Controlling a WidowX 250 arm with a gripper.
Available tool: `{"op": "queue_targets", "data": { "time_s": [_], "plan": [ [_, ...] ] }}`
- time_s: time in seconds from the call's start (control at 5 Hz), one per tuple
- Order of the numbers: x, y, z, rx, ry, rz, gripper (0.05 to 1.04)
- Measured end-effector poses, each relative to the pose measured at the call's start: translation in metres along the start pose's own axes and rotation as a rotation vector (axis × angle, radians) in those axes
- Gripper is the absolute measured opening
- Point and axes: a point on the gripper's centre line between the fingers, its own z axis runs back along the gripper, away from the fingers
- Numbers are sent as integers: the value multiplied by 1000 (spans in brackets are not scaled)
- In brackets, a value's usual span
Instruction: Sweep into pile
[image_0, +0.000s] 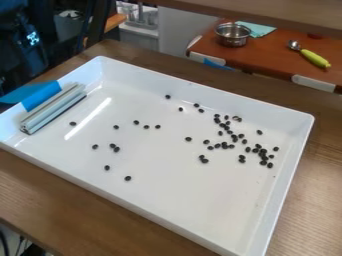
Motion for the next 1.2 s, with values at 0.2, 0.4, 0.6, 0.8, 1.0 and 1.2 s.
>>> {"op": "queue_targets", "data": {
  "time_s": [0.2,0.4,0.6,0.8,1.0,1.2],
  "plan": [
    [-6,-1,-12,-27,36,20,999],
    [5,-12,-25,13,77,55,999],
    [14,-17,-30,104,95,67,999],
    [27,-13,-32,220,61,30,999],
    [32,0,-37,285,46,10,999],
    [31,12,-44,295,38,36,999]
  ]
}}
